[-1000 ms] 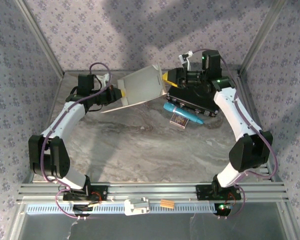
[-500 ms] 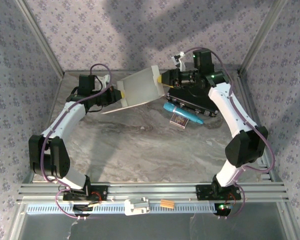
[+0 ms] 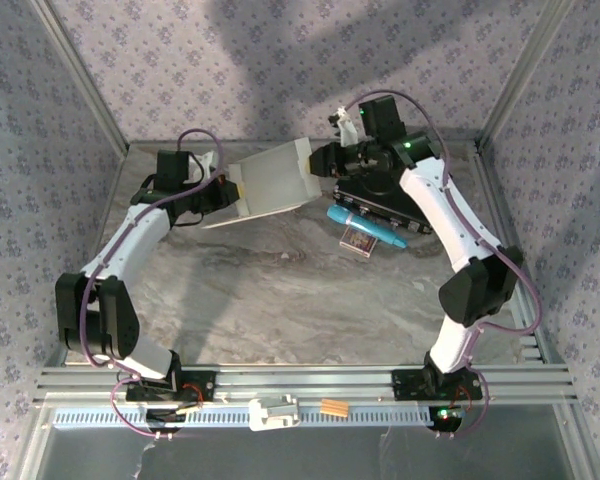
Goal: Fold the paper box
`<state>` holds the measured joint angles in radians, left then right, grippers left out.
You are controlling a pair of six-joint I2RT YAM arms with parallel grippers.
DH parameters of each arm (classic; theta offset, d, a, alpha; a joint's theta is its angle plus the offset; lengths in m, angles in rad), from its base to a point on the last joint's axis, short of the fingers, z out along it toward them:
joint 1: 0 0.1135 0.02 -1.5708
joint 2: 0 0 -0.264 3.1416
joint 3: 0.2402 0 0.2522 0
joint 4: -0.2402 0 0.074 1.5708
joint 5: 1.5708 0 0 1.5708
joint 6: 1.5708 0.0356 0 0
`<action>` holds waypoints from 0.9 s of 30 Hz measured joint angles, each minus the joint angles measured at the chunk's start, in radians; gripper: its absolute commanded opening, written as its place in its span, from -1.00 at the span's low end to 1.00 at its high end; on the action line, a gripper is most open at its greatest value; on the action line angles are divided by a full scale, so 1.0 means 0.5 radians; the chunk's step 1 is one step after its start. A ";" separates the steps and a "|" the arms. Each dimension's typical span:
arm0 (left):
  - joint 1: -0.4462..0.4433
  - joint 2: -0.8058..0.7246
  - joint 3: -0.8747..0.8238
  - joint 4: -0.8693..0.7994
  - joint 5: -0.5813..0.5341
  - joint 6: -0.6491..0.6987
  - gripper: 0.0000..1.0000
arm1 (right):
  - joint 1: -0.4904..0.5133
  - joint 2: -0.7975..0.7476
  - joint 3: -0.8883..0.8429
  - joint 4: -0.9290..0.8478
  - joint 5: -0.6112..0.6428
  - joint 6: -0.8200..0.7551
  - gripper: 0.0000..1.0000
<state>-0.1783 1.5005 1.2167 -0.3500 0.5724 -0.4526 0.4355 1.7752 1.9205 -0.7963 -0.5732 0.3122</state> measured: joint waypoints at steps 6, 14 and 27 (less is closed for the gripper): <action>-0.043 -0.055 0.000 -0.087 -0.152 0.076 -1.00 | 0.114 0.040 0.009 -0.126 0.372 -0.040 -0.34; -0.148 -0.150 -0.001 -0.152 -0.351 0.168 -1.00 | 0.195 0.066 -0.035 -0.169 0.708 -0.085 -0.45; -0.401 -0.406 -0.034 -0.264 -0.723 0.346 -1.00 | 0.280 0.032 -0.263 -0.074 1.101 -0.069 -1.00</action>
<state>-0.3790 1.2976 1.1995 -0.4820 0.2108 -0.2794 0.5755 1.7912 1.7889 -0.8333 -0.0227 0.2775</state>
